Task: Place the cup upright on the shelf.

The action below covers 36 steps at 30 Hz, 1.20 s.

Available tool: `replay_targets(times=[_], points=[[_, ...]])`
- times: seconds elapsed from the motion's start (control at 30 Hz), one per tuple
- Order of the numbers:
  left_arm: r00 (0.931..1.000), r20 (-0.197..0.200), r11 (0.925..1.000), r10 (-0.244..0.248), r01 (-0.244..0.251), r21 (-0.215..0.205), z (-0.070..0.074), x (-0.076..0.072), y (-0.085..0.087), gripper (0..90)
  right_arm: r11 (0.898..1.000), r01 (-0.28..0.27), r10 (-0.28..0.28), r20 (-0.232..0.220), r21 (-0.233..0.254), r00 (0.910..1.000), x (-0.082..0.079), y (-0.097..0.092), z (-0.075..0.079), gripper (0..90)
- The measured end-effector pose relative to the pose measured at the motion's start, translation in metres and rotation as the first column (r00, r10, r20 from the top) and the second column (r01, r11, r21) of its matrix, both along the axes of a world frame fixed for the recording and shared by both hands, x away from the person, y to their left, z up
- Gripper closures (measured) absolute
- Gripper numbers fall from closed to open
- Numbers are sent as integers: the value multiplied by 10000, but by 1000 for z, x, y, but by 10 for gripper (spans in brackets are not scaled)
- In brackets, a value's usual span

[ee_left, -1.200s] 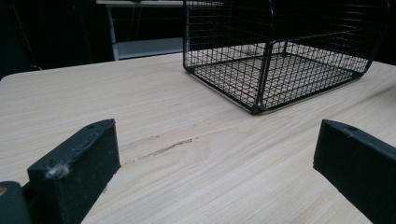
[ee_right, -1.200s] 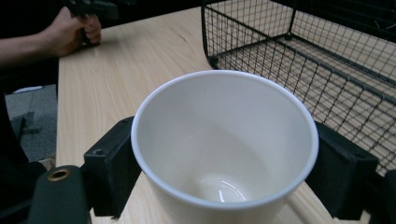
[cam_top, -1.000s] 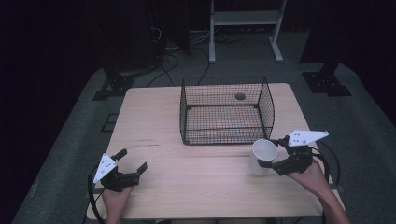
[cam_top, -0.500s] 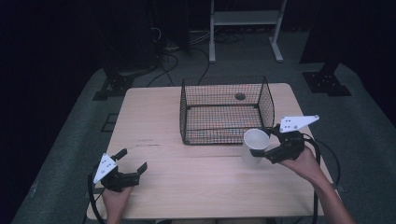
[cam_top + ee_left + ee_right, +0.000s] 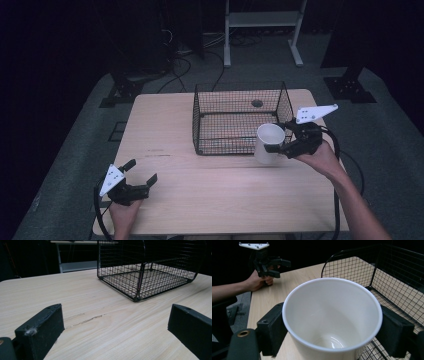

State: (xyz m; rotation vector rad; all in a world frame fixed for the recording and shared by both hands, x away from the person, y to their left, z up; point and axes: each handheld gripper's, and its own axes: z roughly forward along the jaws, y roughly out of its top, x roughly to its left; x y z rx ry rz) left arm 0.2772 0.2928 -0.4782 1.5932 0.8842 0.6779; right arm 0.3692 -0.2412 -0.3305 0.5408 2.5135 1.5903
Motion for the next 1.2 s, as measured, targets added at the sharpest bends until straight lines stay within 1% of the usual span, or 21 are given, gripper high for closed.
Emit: replay_targets(times=[0.13, 0.23, 0.47, 0.57, 0.7, 0.73, 0.8, 0.97, 1.2], points=[[10000, -2, 10000, 0, 0, -8, 0, 0, 0, 0, 10000, -46, 46, 11, 29, 10000, 8, 4, 6, 186], [10000, -15, 10000, -8, 8, -2, 0, 0, 0, 0, 10000, -46, 46, 17, -40, 10000, 16, 7, 11, 186], [10000, -1, 10000, -1, 1, -12, 0, 0, 0, 0, 10000, -70, 70, 11, 19, 10000, 32, 12, 21, 186], [10000, -19, 10000, 4, -4, -53, 0, 0, 1, 0, 10000, -24, 24, 114, 34, 9999, 38, 14, 25, 186], [10000, -20, 10000, 5, -5, -49, 0, 0, 1, 0, 9999, 3, -1, 87, -131, 10000, 47, 18, 29, 186], [10000, -19, 10000, 0, 0, -44, 0, 0, 1, 0, 9999, 34, -32, 167, -100, 9999, 48, 19, 30, 186], [10000, -29, 10000, -4, 4, -44, 0, 0, 1, 0, 9999, 20, -19, 102, -144, 9999, 52, 20, 31, 186], [10000, -27, 10000, -9, 8, -29, 0, 0, 1, 0, 9997, 88, -84, 156, -247, 9998, 61, 25, 34, 186], [10000, -28, 10000, -18, 18, -22, 0, 0, 0, 0, 9994, 180, -176, 119, -311, 9998, 71, 30, 33, 185]])
